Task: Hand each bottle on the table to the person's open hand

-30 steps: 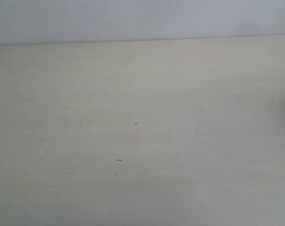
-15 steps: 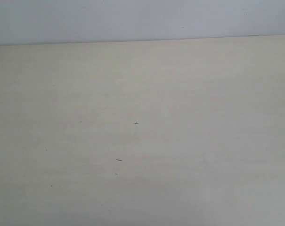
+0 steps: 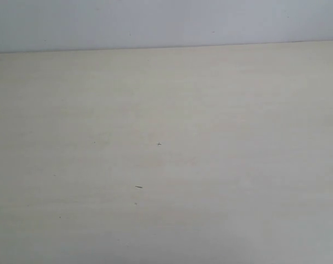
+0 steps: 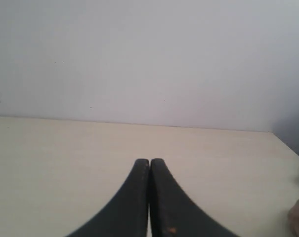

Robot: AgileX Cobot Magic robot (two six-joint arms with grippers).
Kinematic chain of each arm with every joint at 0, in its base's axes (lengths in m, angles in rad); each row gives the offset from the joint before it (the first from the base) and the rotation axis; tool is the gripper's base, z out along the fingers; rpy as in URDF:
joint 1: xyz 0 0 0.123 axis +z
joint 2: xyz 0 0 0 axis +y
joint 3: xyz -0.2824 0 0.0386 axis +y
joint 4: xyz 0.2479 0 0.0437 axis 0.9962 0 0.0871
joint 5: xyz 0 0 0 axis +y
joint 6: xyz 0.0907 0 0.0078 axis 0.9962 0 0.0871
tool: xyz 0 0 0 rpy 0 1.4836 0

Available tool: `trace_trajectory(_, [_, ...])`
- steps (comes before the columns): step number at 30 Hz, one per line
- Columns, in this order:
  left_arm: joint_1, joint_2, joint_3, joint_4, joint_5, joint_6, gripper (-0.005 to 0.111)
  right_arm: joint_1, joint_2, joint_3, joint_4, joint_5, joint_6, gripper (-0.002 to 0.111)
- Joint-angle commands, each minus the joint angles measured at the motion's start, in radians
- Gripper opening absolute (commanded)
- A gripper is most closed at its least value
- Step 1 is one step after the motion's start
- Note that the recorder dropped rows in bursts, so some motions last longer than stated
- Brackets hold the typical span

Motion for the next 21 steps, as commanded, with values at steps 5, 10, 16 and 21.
trace_trajectory(5, [-0.004, -0.006, 0.002, 0.002, -0.006, 0.003, 0.000, -0.006, -0.007, 0.004, -0.008, -0.003, 0.101, 0.000])
trace_trajectory(10, [-0.004, -0.006, 0.002, 0.002, -0.006, 0.003, 0.000, -0.004, -0.007, 0.004, -0.135, 0.051, 0.244, 0.000])
trace_trajectory(16, [-0.004, -0.006, 0.002, 0.002, -0.006, 0.003, 0.000, -0.004, -0.007, 0.004, -0.157, 0.053, 0.246, 0.000])
trace_trajectory(21, [-0.004, -0.006, 0.002, 0.002, -0.006, 0.003, 0.000, -0.004, -0.007, 0.004, -0.157, 0.051, 0.246, 0.000])
